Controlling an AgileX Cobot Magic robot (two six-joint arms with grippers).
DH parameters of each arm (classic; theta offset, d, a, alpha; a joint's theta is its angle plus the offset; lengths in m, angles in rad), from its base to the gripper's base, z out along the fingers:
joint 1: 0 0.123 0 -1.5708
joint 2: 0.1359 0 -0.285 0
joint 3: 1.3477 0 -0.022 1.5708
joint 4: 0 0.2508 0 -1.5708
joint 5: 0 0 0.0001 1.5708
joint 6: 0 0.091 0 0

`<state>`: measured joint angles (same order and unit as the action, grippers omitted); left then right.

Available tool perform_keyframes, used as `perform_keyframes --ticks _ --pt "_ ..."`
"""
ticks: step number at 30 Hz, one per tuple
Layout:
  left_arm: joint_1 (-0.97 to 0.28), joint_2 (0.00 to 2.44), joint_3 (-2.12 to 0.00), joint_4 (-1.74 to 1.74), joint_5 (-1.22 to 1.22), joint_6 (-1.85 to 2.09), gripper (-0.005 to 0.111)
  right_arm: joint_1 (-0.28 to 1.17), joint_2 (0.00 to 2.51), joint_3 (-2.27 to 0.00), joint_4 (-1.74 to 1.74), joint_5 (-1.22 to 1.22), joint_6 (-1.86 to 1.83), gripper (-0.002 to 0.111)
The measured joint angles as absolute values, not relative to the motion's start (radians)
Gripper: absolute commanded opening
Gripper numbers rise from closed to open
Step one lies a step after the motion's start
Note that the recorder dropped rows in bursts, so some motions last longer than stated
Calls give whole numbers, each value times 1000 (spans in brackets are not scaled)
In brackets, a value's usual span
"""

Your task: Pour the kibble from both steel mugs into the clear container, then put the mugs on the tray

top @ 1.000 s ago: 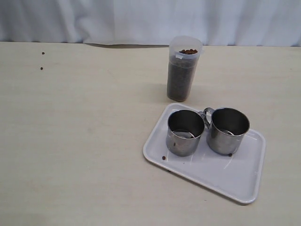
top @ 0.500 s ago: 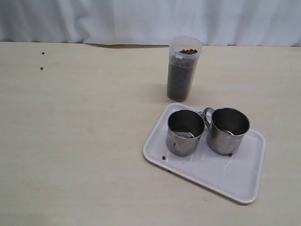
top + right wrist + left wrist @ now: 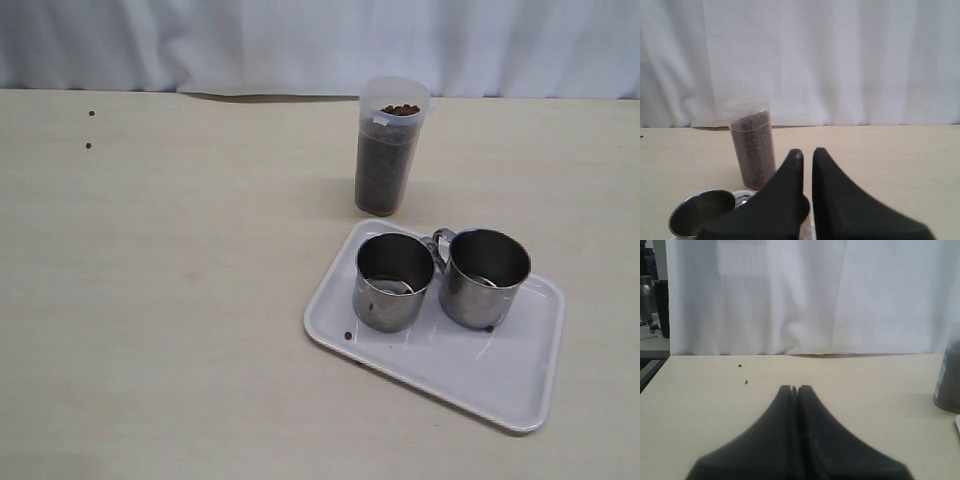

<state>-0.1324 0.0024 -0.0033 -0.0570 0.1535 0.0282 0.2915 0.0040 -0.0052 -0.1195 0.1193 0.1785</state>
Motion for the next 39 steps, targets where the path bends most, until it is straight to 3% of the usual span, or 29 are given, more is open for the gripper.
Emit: perform_keyframes --ticks 17,29,39 --pt "-132 2 -3 -57 154 28 0 284 4 -5 -120 119 175 5" --pt "-132 2 -3 -57 154 28 0 164 4 -5 -32 119 29 5" --pt "-132 2 -3 -57 154 28 0 149 4 -5 -28 119 23 5"
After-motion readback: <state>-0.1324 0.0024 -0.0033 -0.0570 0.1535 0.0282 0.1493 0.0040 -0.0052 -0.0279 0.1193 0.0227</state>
